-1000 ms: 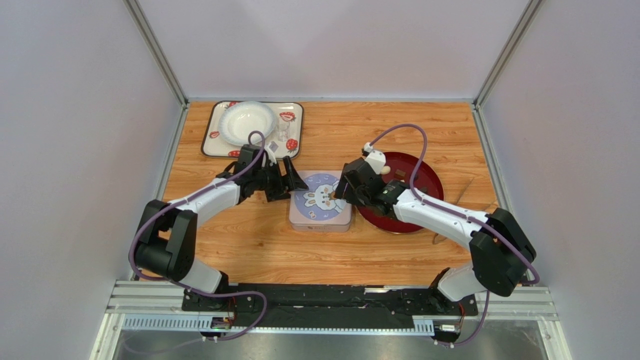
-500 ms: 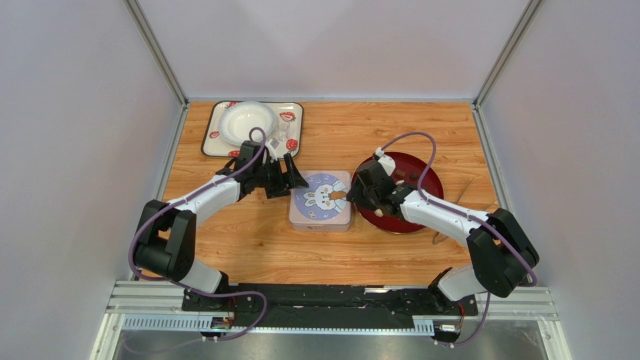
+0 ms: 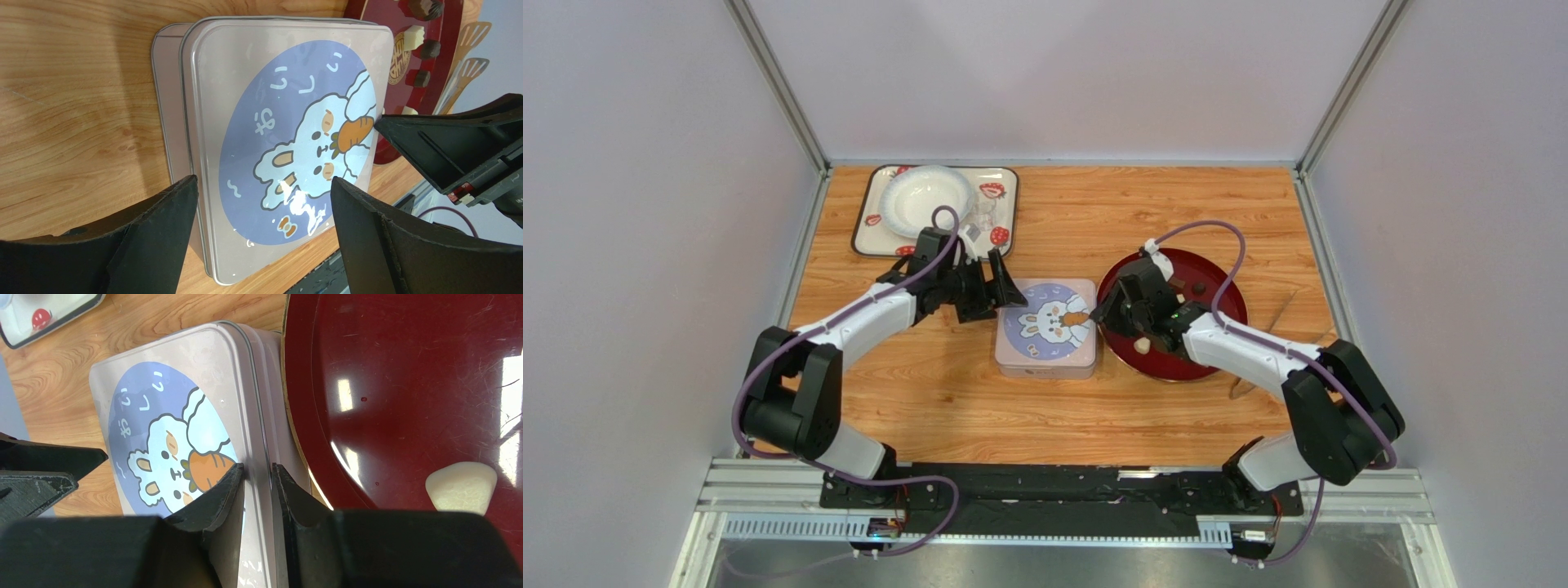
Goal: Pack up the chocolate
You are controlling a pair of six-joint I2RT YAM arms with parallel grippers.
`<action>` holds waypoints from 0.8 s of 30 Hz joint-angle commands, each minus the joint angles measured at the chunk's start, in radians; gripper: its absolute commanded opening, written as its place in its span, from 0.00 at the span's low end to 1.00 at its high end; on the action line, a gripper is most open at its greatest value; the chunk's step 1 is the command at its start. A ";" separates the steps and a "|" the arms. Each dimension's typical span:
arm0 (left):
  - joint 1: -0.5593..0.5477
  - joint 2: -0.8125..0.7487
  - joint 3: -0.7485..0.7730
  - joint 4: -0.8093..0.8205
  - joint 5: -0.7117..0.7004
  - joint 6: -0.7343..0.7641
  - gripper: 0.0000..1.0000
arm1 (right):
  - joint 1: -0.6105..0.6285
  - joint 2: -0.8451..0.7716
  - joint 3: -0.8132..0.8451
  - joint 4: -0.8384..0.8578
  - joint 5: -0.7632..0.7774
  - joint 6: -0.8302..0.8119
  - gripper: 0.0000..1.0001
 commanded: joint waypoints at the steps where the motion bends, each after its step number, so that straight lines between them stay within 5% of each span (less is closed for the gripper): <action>1: -0.012 -0.013 0.048 -0.014 -0.017 0.029 0.87 | -0.046 0.035 -0.070 -0.051 -0.018 0.009 0.24; 24: -0.075 -0.016 0.062 -0.081 -0.097 0.026 0.87 | -0.081 0.018 -0.046 0.006 -0.171 -0.016 0.33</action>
